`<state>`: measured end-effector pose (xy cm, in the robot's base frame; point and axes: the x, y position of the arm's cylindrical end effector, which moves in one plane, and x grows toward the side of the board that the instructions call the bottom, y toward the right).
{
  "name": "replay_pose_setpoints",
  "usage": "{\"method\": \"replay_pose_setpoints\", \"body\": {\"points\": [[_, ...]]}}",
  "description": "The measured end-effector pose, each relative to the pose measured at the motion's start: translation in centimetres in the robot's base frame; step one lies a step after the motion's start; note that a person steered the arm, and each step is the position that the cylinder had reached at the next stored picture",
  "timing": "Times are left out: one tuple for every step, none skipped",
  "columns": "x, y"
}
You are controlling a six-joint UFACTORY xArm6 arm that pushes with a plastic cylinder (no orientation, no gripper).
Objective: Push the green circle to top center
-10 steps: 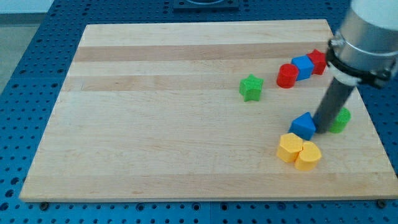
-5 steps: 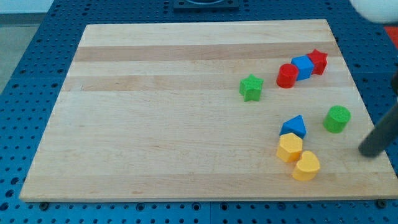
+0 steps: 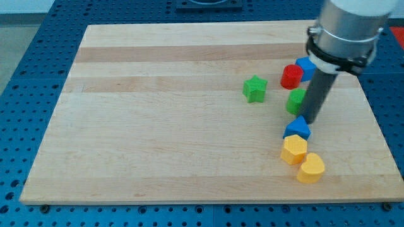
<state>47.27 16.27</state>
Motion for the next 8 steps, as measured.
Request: {"method": "replay_pose_setpoints", "body": {"points": [[-3.4,-1.6],[-3.5,-1.9],[-0.4,0.2],[-3.2,2.6],[-8.1,-0.3],[-8.1,-3.8],[-8.1,-7.1],[-8.1,-10.6]]}}
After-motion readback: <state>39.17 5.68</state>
